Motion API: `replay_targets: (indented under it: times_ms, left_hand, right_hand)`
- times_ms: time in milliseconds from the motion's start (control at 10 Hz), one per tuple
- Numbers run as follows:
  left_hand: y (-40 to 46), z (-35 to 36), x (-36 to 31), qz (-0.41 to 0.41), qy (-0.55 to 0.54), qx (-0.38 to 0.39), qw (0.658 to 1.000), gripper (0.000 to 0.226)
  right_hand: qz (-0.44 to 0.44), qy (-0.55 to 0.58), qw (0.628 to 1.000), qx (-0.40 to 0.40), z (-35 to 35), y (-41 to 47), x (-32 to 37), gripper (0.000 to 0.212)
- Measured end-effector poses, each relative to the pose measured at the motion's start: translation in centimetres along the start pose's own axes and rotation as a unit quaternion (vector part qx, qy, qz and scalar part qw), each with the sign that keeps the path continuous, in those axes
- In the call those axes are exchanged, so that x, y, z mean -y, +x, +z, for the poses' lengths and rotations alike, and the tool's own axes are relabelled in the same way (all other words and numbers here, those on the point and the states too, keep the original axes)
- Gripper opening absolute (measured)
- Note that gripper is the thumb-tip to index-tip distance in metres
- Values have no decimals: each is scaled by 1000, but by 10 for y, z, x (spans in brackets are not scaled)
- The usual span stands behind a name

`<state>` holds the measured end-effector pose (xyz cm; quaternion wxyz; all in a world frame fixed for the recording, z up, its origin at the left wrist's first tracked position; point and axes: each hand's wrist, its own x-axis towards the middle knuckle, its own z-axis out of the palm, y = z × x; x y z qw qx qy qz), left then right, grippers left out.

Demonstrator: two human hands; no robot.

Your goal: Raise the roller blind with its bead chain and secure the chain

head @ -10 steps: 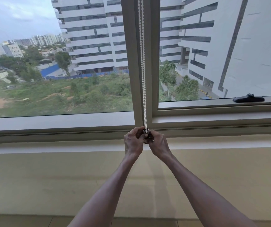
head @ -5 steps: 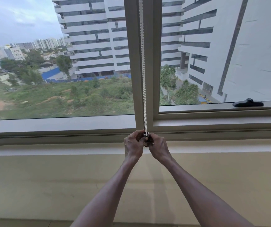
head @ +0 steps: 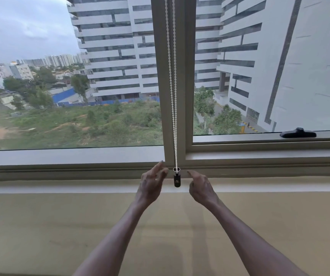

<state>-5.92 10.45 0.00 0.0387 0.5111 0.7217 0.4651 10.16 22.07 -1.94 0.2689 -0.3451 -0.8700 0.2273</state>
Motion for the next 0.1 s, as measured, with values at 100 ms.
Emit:
replay_targets:
  times_ms: [100]
  left_hand:
    - [3, -11, 2, 18, 54, -55, 997, 62]
  right_hand:
    - [-13, -57, 996, -69, -2, 2, -2, 44]
